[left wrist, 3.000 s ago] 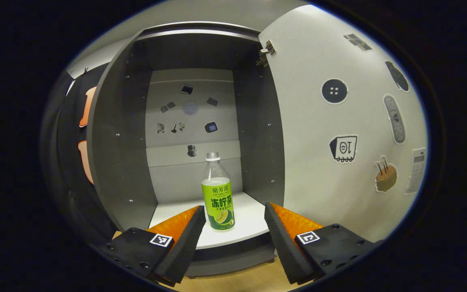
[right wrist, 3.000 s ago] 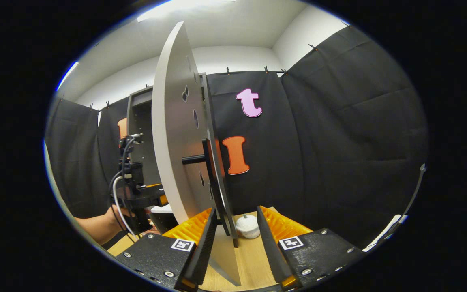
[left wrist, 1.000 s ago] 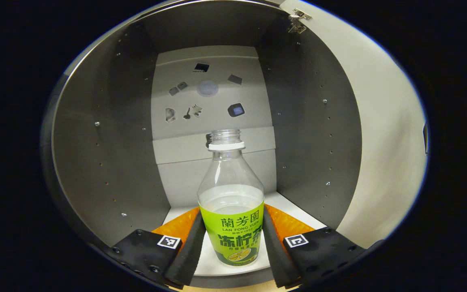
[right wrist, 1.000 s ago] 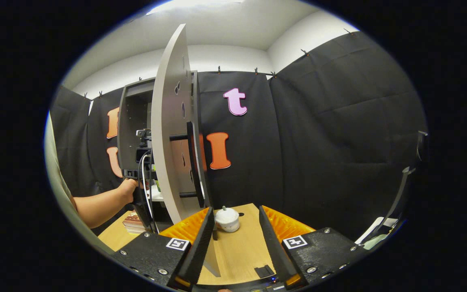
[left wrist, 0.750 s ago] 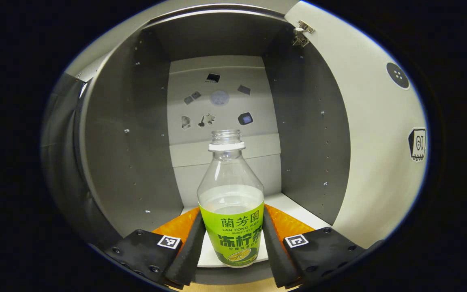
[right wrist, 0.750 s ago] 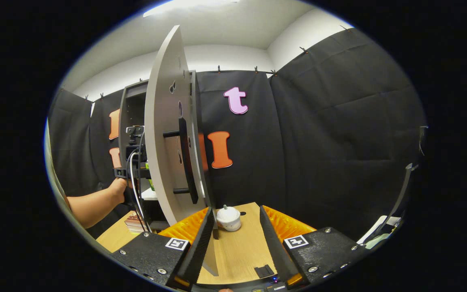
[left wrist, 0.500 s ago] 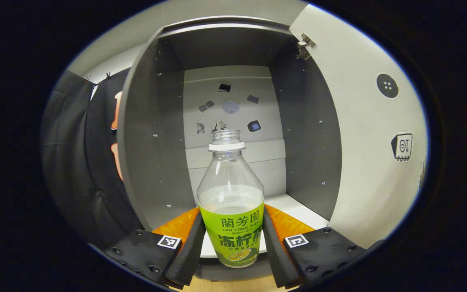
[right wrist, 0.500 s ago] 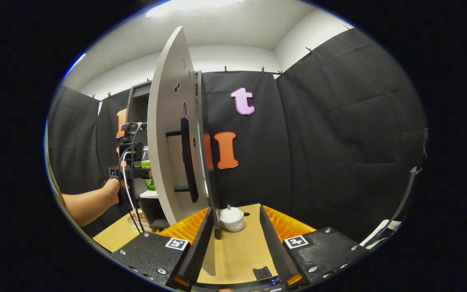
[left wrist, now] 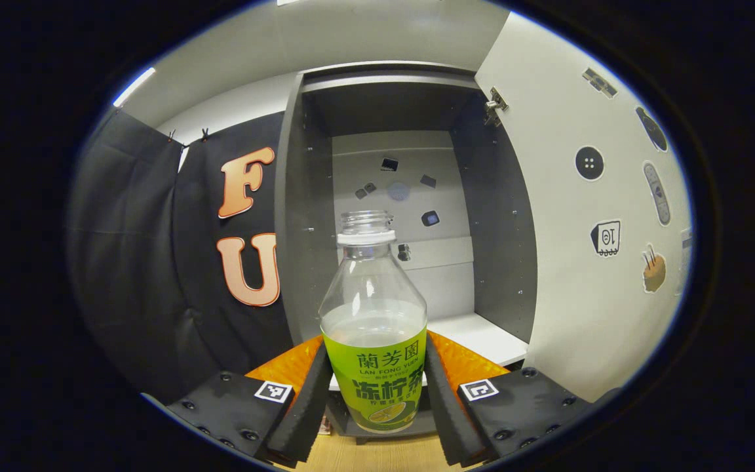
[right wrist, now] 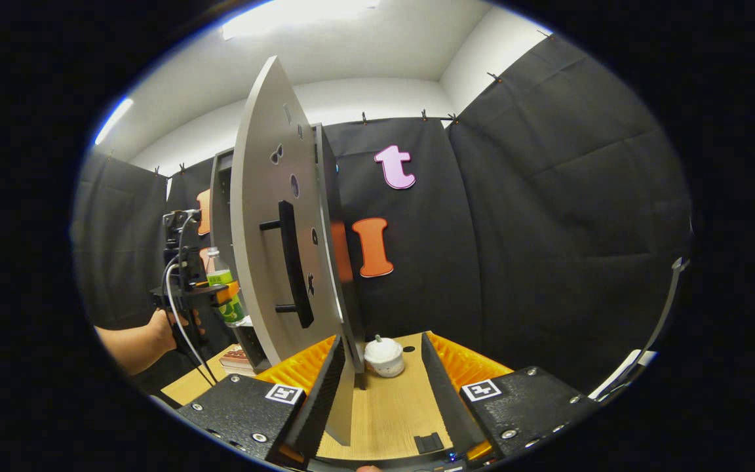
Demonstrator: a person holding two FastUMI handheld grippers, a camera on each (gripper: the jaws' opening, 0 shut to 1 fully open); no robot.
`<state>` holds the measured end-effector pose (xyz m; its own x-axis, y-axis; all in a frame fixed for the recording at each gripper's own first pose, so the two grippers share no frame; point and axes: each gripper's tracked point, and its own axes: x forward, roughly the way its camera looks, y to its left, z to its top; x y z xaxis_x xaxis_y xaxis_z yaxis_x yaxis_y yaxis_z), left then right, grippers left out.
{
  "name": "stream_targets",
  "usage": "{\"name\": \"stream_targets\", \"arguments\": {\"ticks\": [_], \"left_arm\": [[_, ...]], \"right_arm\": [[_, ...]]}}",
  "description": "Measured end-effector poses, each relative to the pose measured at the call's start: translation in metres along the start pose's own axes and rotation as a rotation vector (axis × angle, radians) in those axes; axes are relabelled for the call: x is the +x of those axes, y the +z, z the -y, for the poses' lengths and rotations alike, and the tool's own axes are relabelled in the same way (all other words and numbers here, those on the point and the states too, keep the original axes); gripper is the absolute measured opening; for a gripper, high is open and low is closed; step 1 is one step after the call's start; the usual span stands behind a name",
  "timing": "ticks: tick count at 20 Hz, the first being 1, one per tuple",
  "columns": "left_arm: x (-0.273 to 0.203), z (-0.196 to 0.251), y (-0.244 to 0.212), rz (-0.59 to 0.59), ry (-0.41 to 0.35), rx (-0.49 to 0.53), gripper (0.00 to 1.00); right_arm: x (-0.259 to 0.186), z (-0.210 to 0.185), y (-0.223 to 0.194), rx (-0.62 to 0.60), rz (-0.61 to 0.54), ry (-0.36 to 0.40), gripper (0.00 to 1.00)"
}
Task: Open the cabinet door with the right hand, grasp the bottle in the cabinet with the left hand and place it on the coaster, then close the cabinet door with the right hand.
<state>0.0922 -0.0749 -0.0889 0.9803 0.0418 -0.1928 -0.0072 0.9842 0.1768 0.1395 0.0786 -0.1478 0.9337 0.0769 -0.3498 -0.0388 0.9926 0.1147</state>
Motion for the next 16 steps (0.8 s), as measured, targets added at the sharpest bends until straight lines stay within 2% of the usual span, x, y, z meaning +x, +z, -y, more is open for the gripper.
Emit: {"name": "stream_targets", "arguments": {"ticks": [1, 2, 3, 4, 5, 12, 14, 15, 16], "left_arm": [[-0.007, -0.004, -0.002, -0.004, 0.011, 0.001, 0.77], [-0.013, -0.008, -0.004, -0.008, 0.020, 0.002, 0.77], [-0.018, -0.012, -0.005, -0.009, 0.027, 0.001, 0.77], [-0.024, -0.015, -0.005, -0.009, 0.030, 0.000, 0.77], [-0.029, -0.017, -0.006, -0.009, 0.034, 0.000, 0.77], [-0.060, -0.046, -0.019, -0.004, 0.040, 0.004, 0.77], [-0.067, -0.056, -0.025, -0.008, 0.039, 0.000, 0.80], [-0.069, -0.063, -0.029, -0.011, 0.040, 0.004, 0.77], [-0.074, -0.071, -0.032, -0.015, 0.046, 0.009, 0.78]], "right_arm": [[0.000, 0.002, 0.002, -0.001, 0.007, 0.000, 0.74], [0.001, 0.003, 0.004, -0.006, 0.016, -0.003, 0.80], [0.001, 0.005, 0.006, -0.015, 0.023, -0.005, 0.75], [-0.002, 0.005, 0.007, -0.031, 0.029, -0.012, 0.81], [-0.003, 0.004, 0.009, -0.048, 0.036, -0.014, 0.76], [-0.001, -0.023, 0.025, -0.099, 0.110, -0.030, 0.76], [0.001, -0.033, 0.021, -0.110, 0.108, -0.035, 0.76], [0.002, -0.037, 0.021, -0.115, 0.105, -0.036, 0.76], [0.001, -0.041, 0.024, -0.118, 0.110, -0.041, 0.76]]}}
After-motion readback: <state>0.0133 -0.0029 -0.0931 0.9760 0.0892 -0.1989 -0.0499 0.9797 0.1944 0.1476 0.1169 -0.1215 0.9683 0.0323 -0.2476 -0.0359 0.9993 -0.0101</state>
